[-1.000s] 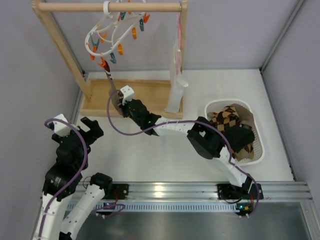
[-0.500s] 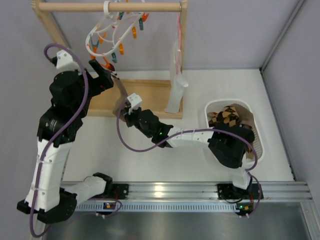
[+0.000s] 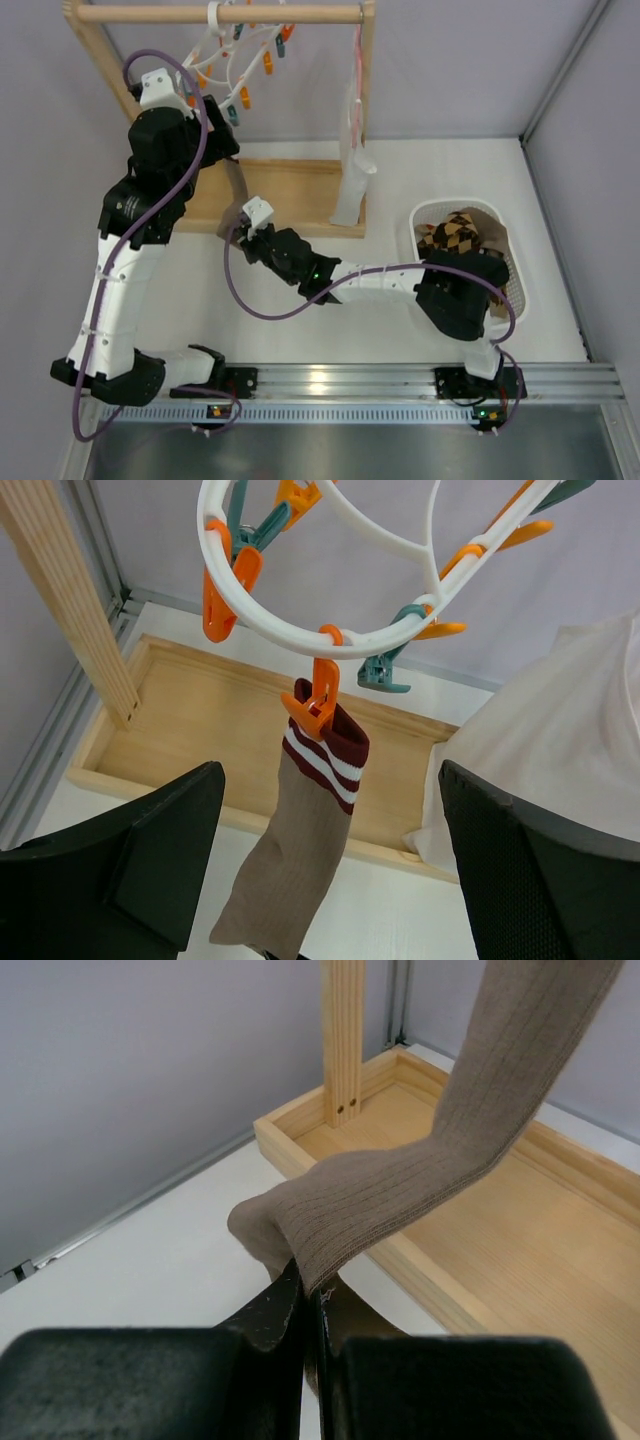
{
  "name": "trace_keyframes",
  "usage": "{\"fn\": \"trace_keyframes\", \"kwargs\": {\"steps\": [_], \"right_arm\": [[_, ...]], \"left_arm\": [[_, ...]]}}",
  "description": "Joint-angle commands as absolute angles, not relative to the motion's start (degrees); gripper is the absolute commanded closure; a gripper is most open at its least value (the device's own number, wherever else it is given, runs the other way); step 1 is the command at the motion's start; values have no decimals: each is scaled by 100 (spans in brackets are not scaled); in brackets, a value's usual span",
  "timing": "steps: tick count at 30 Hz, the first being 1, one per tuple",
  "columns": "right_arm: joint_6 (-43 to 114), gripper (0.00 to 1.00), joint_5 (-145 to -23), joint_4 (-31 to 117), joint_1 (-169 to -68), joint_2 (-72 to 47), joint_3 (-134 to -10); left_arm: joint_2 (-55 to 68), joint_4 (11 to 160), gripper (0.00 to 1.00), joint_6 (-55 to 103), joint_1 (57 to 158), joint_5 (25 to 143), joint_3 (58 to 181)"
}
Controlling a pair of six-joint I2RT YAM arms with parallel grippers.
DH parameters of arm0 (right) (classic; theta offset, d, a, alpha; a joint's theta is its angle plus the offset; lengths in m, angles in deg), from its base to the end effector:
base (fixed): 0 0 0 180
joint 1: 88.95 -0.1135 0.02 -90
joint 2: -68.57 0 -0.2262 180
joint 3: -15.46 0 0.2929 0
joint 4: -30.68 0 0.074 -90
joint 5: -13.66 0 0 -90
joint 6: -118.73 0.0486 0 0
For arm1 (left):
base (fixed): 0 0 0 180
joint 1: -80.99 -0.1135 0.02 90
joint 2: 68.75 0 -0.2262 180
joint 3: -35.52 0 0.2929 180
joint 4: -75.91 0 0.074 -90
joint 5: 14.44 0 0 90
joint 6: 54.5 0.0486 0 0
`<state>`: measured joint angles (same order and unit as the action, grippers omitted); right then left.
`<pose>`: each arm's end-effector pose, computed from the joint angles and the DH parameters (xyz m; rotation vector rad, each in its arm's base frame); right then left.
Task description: Remove the socks clipped to the hanger
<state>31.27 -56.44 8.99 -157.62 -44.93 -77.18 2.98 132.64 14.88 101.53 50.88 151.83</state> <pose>0.1986 0.4631 0.2184 -0.6249 1.4742 0.7063 0.2630 -0.0769 0.5090 -0.3083 1.7381 -0.1375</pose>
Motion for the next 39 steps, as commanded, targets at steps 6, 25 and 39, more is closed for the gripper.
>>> {"fn": "trace_keyframes", "kwargs": {"steps": [6, 25, 39], "right_arm": [[2680, 100, -5472, 919, -16041, -4736, -8354], [2284, 100, -5208, 1113, -16314, -5017, -8698], [2108, 100, -5085, 1113, -16410, -5035, -8724]], "left_arm": [[850, 13194, 14, 1625, 10165, 4797, 15492], [1466, 13203, 27, 2055, 10165, 3874, 15949], [1879, 13194, 40, 2214, 10165, 3681, 16178]]}}
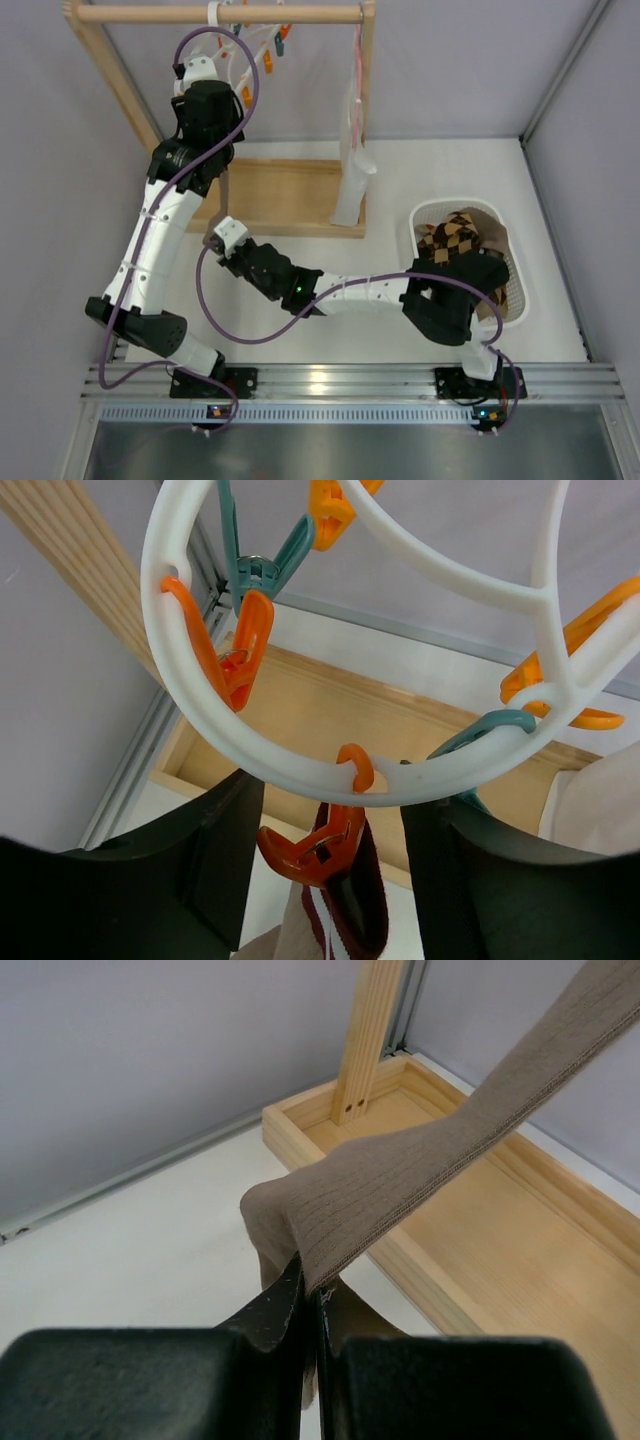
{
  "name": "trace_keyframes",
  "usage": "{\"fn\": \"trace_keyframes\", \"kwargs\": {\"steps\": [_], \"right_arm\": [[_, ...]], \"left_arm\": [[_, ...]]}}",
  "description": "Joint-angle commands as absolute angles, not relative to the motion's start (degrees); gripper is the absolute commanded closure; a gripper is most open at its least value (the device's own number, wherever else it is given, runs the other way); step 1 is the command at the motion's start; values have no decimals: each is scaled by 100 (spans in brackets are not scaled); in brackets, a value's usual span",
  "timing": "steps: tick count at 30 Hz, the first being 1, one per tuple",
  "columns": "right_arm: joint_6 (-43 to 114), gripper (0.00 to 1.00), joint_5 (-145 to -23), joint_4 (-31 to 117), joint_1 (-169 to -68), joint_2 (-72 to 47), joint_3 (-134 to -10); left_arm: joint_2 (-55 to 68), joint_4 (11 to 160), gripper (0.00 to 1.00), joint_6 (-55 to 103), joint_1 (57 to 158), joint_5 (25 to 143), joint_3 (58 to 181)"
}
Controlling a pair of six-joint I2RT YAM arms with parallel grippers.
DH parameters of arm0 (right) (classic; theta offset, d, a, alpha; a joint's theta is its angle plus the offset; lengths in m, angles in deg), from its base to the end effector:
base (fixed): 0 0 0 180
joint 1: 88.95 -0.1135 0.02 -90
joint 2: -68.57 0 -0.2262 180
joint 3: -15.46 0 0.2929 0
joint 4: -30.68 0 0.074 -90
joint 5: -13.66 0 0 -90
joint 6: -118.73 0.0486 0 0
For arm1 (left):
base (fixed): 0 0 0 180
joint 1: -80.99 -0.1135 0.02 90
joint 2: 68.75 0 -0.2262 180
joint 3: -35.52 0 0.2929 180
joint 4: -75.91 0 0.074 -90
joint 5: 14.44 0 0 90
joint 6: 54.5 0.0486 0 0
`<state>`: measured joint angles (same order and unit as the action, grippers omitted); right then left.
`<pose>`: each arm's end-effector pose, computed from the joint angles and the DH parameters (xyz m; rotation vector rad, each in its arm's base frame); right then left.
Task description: Remove the socks clipped to the hanger
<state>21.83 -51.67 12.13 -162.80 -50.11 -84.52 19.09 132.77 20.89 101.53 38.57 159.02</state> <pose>0.1653 0.4978 0.2177 -0.7542 1.4141 0.5758 0.3424 -0.0970 0.4695 -0.3224 1.8408 0.2043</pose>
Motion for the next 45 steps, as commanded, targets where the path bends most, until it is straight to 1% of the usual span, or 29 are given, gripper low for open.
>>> {"fn": "trace_keyframes", "kwargs": {"steps": [1, 2, 8, 9, 15, 16, 17, 18, 20, 21, 22, 23, 24, 25, 27, 28, 29, 31, 32, 33, 35, 36, 37, 39, 40, 43, 45], "right_arm": [[2108, 100, -5085, 1113, -16410, -5035, -8724], [2117, 100, -5076, 1121, -16410, -5044, -8707], [2266, 100, -4910, 999, -16445, -4808, -8313], [2318, 100, -4857, 938, -16454, -4720, -8198], [2723, 100, -4769, 454, -16463, -3876, -6985], [2801, 100, -4751, 488, -16463, -3579, -6827], [2837, 100, -4734, 524, -16480, -3393, -6469], [2837, 100, -4725, 541, -16480, -3209, -6257], [3144, 100, -4725, 708, -16480, -2535, -5626], [3249, 100, -4655, 874, -16480, -2287, -5465], [3538, 100, -4585, 1554, -16480, -1814, -5263], [3671, 100, -4540, 1883, -16463, -1575, -5174], [3759, 100, -4488, 2208, -16445, -1337, -5069], [3891, 100, -4444, 2716, -16428, -856, -4868], [4041, 100, -4304, 3290, -16419, -397, -4708], [4172, 100, -4242, 3562, -16410, 23, -4621], [4234, 100, -4180, 4183, -16401, 219, -4602], [4383, 100, -4145, 4862, -16366, 762, -4628], [4436, 100, -4110, 5449, -16323, 948, -4663], [4524, 100, -3953, 5768, -16314, 1116, -4698], [4595, 100, -3741, 6235, -16305, 1678, -4751], [4691, 100, -3462, 6689, -16296, 1863, -4760], [4727, 100, -3337, 6885, -16270, 2256, -4778], [4936, 100, -2978, 7533, -16270, 2627, -4830], [5016, 100, -2845, 7772, -16270, 2951, -4909], [5394, 100, -2318, 8553, -16261, 3409, -5111], [5753, 100, -1906, 9029, -16243, 3499, -5278]], "left_arm": [[1888, 13194, 42, 2231, 10165, 3654, 16186], [1905, 13194, 50, 2258, 10165, 3654, 16221], [1950, 13203, 71, 2240, 10173, 3680, 16266], [1941, 13194, 77, 2232, 10165, 3707, 16257], [1897, 13194, 79, 2126, 10165, 3891, 16222], [1818, 13185, 69, 2100, 10173, 3944, 16117], [1748, 13185, 62, 2065, 10165, 3979, 16055], [1686, 13185, 59, 1995, 10165, 3988, 15976], [1432, 13185, 41, 1907, 10173, 4041, 15713], [1344, 13177, 38, 1837, 10165, 4067, 15625], [1126, 13185, 29, 1801, 10173, 4093, 15528], [1010, 13185, 20, 1757, 10165, 4085, 15301], [852, 13185, 7, 1644, 10173, 4076, 15168], [703, 13168, 2, 1590, 10173, 4111, 15010], [202, 13168, 2, 1424, 10165, 4155, 14501], [26, 13168, 2, 1362, 10165, 4190, 14316], [-367, 13176, 2, 1292, 10173, 4286, 13879], [-799, 13168, 2, 1265, 10165, 4305, 13403], [-1019, 13168, 2, 1239, 10165, 4270, 13096], [-1456, 13176, 2, 1203, 10165, 4313, 12606], [-1854, 13159, 2, 1133, 10173, 4445, 12102], [-2291, 13168, 2, 985, 10173, 4567, 11638], [-2487, 13159, 2, 870, 10165, 4699, 11416], [-2892, 13141, 2, 641, 10165, 5006, 11003], [-3198, 13150, 2, 615, 10165, 5025, 10723], [-3656, 13150, 2, 658, 10165, 4912, 10247], [-3798, 13150, 2, 746, 10165, 4815, 10070]]}}
